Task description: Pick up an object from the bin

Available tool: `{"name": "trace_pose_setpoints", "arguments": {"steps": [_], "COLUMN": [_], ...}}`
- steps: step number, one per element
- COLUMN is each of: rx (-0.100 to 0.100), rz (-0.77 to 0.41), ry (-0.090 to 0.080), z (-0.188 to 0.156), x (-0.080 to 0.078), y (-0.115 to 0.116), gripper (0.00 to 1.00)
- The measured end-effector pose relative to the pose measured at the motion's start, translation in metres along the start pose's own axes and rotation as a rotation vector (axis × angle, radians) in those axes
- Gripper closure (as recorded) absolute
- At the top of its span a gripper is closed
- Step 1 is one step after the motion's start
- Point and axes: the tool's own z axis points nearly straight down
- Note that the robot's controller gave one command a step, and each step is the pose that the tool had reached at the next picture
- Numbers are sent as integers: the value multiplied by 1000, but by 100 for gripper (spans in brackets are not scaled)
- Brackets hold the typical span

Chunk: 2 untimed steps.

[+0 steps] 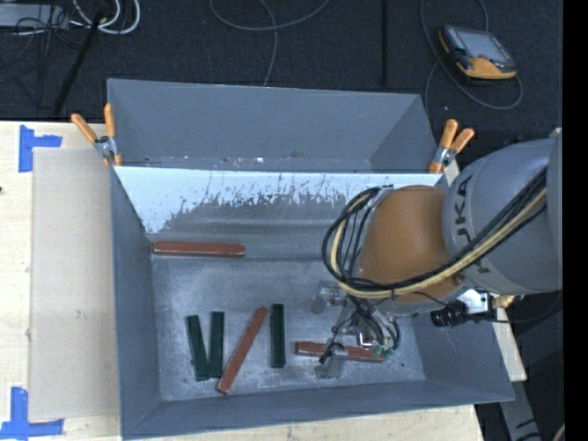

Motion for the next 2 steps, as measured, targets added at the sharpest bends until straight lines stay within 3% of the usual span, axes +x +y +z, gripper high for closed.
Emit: {"name": "trace_pose_setpoints", "arguments": {"steps": [1, 2], "rx": [1, 1], "rz": [191, 190], "ry": [3, 1], "z": [52, 52], "x": [9, 8], "y": [-6, -6], "gripper": [0, 0]}}
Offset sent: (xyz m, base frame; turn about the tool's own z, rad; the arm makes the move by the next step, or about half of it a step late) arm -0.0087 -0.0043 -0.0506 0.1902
